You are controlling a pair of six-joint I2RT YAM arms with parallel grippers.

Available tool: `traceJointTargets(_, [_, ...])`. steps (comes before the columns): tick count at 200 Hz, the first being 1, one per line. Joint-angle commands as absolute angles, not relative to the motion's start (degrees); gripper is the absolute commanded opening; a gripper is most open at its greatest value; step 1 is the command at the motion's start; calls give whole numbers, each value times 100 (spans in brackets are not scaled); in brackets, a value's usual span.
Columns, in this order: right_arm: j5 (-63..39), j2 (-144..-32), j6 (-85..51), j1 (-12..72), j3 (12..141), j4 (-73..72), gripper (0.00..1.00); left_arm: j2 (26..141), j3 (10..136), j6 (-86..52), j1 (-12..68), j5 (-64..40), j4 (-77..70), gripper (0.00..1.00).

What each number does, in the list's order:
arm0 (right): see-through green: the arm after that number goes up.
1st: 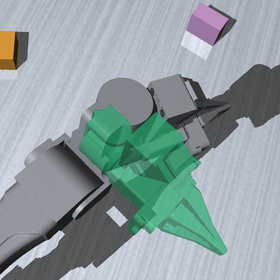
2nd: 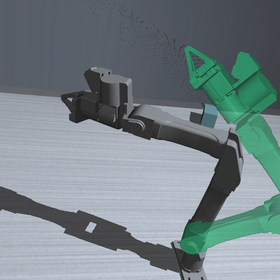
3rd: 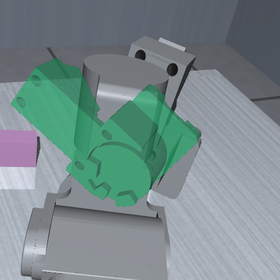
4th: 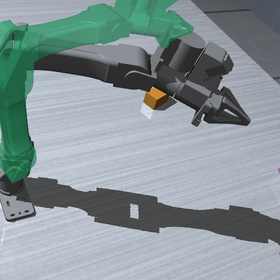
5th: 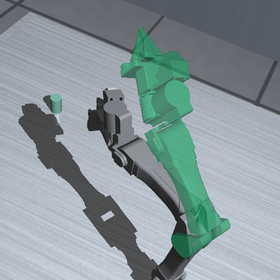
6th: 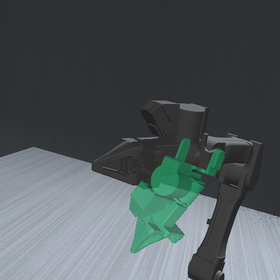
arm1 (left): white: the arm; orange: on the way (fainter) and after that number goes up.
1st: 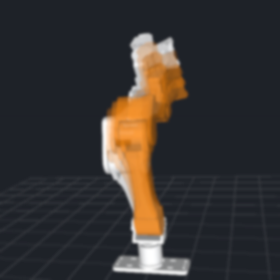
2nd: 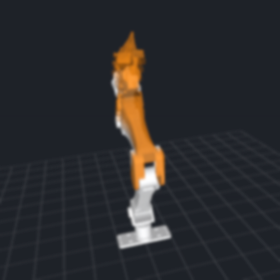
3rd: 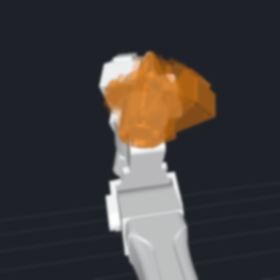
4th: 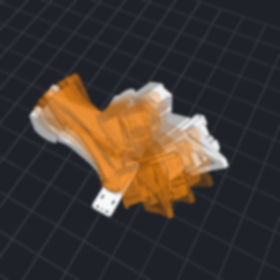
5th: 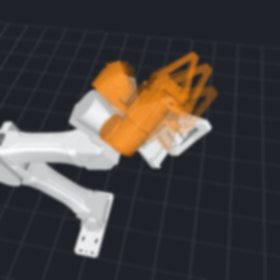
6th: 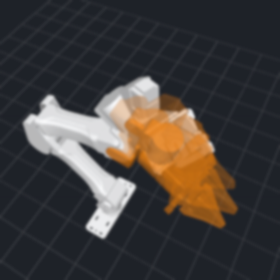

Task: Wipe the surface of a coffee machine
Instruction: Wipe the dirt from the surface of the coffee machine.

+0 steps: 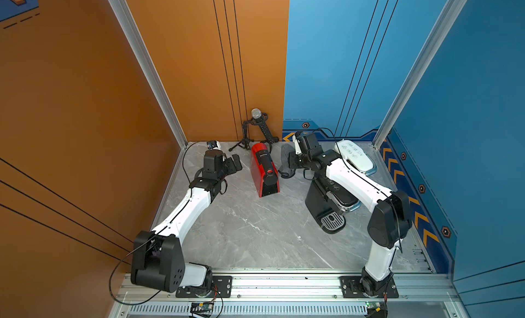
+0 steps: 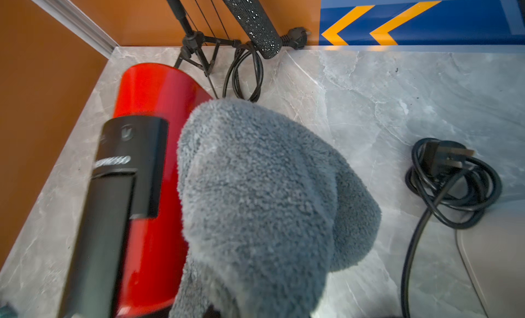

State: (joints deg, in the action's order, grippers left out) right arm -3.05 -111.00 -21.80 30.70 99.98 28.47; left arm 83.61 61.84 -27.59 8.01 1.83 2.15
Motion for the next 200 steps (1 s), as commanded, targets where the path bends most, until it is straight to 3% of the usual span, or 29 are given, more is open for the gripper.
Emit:
traceJointTargets(1, [-644, -11595, -2068, 3081, 10660, 3161, 11, 9021, 6790, -3470, 649, -769, 653, 98])
traceJointTargets(50, [-1100, -12697, -2082, 3344, 11766, 3382, 12, 10665, 7937, -3808, 967, -1183, 563, 98])
traceJointTargets(97, [-1300, -12627, -1978, 3665, 11577, 3393, 12, 11232, 8109, -3794, 1488, -1231, 360, 99])
traceJointTargets(200, [-1688, -11595, -2463, 4755, 10001, 2626, 12, 9027, 5300, -4189, 2170, -556, -228, 100])
